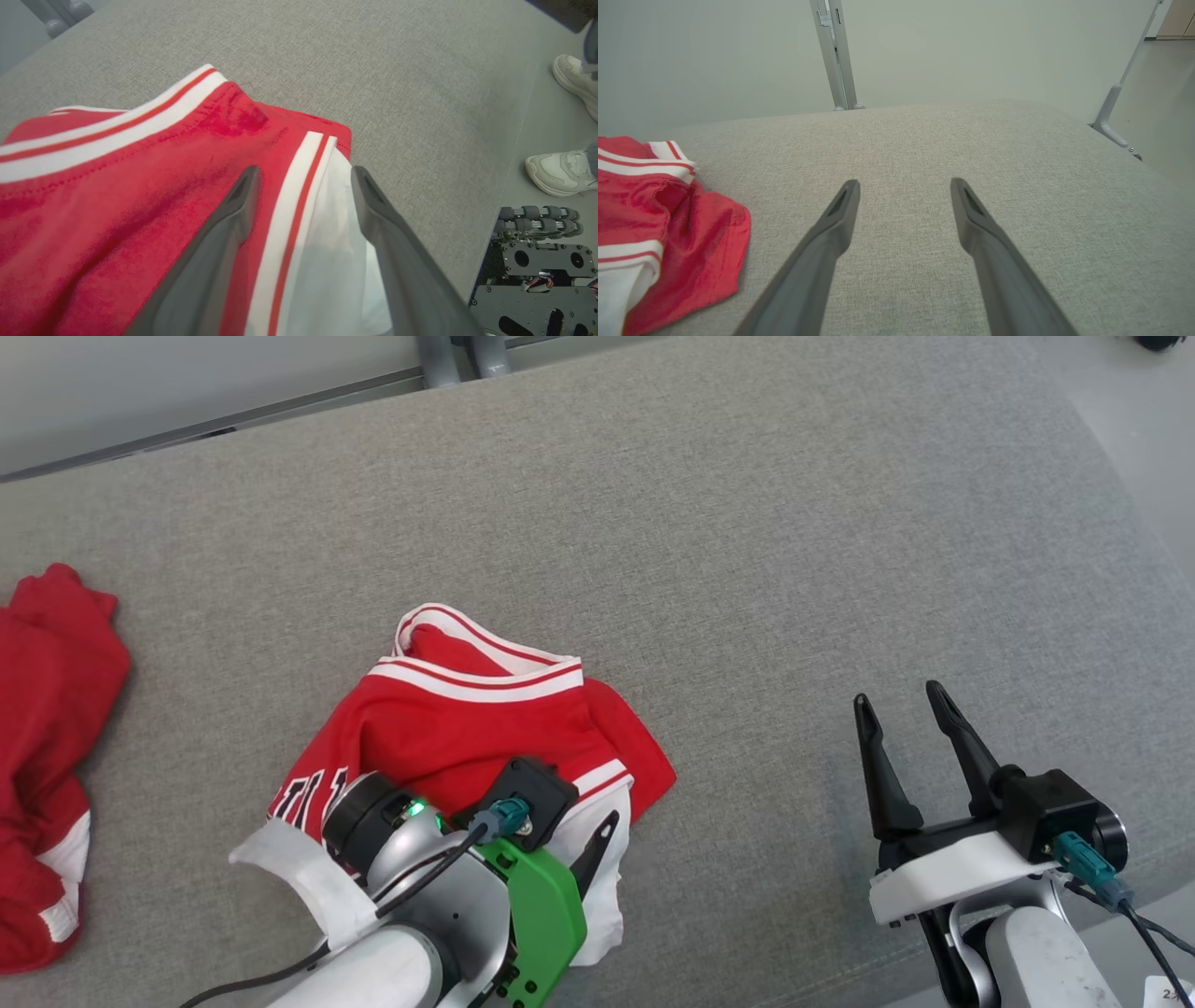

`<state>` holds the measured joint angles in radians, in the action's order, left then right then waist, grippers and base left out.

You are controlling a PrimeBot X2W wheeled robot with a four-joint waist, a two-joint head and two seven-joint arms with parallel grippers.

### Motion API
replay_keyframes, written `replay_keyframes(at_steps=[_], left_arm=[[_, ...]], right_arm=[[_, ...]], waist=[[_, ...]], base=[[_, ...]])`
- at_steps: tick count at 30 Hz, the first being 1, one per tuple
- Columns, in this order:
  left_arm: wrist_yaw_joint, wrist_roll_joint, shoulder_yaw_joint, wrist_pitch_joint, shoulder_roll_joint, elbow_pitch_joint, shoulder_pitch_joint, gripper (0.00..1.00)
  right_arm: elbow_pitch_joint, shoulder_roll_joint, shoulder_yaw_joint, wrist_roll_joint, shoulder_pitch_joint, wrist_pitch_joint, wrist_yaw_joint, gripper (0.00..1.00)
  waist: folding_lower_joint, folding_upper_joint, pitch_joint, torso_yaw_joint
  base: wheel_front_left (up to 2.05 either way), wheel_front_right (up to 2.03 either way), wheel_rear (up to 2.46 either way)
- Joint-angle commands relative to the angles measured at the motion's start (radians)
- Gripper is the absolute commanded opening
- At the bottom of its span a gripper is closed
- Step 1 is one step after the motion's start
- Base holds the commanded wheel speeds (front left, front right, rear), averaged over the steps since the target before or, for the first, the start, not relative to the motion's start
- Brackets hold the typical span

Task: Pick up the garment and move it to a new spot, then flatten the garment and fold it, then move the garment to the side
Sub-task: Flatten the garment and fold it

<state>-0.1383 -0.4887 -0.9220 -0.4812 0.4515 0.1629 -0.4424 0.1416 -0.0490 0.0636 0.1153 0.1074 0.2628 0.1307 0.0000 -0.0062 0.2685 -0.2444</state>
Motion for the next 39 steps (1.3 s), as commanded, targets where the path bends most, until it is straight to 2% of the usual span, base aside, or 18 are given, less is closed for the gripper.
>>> replay_keyframes(at_steps=[1, 3, 8, 9, 10, 11, 17, 25, 29, 35, 39], left_arm=[[0.009, 0.007, -0.006, 0.006, -0.001, -0.024, -0.015, 1.00], [0.014, 0.001, -0.009, 0.013, -0.014, -0.059, -0.016, 1.00], [0.005, 0.033, -0.003, 0.046, 0.001, -0.129, -0.030, 1.00], [0.000, 0.033, 0.003, 0.058, 0.000, -0.138, -0.032, 0.87], [-0.005, 0.035, 0.006, 0.067, -0.001, -0.146, -0.035, 0.38], [-0.003, 0.035, 0.007, 0.073, -0.001, -0.154, -0.035, 0.00], [0.012, 0.013, 0.002, 0.093, -0.013, -0.178, -0.025, 0.00], [-0.008, -0.019, 0.053, 0.168, -0.027, -0.124, -0.022, 0.00], [-0.041, -0.048, 0.119, 0.206, -0.021, -0.043, -0.029, 0.00], [-0.121, -0.113, 0.281, 0.268, 0.039, 0.120, 0.008, 0.00], [-0.142, -0.134, 0.352, 0.285, 0.078, 0.185, 0.017, 0.00]], right_arm=[[0.002, -0.003, -0.002, 0.008, 0.000, 0.003, 0.000, 1.00], [0.002, -0.003, -0.007, 0.012, -0.008, 0.003, 0.000, 1.00], [0.007, -0.002, -0.017, 0.024, -0.015, 0.003, 0.000, 1.00], [0.008, -0.003, -0.019, 0.026, -0.015, 0.003, 0.000, 1.00], [0.008, -0.003, -0.022, 0.027, -0.017, 0.003, 0.000, 1.00], [0.009, -0.003, -0.024, 0.026, -0.017, 0.003, 0.000, 1.00], [0.013, -0.003, -0.029, 0.025, -0.004, 0.003, 0.000, 1.00], [0.021, -0.003, -0.038, 0.014, -0.011, 0.003, 0.000, 1.00], [0.028, -0.003, -0.041, 0.011, -0.021, 0.003, 0.000, 1.00], [0.035, -0.003, -0.051, 0.007, -0.040, 0.003, 0.000, 1.00], [0.038, -0.003, -0.061, 0.002, -0.043, 0.003, 0.000, 1.00]], waist=[[0.0000, 0.0062, 0.007, -0.025], [0.0000, 0.0062, 0.008, -0.034], [0.0000, 0.0062, 0.012, -0.041], [0.0000, 0.0062, 0.011, -0.040], [0.0000, 0.0062, 0.011, -0.038], [0.0000, 0.0062, 0.010, -0.036], [0.0000, 0.0062, 0.003, -0.014], [0.0000, 0.0062, -0.017, 0.017], [0.0000, 0.0062, -0.036, 0.029], [0.0000, 0.0062, -0.068, 0.045], [0.0000, 0.0062, -0.081, 0.060]], base=[[0.00, 0.00, 0.00], [0.00, 0.00, 0.00], [0.00, 0.00, 0.00], [0.00, 0.00, 0.00], [0.00, 0.00, 0.00], [0.00, 0.00, 0.00], [0.00, 0.00, 0.00], [0.00, 0.00, 0.00], [0.00, 0.00, 0.00], [0.00, 0.00, 0.00], [0.00, 0.00, 0.00]])
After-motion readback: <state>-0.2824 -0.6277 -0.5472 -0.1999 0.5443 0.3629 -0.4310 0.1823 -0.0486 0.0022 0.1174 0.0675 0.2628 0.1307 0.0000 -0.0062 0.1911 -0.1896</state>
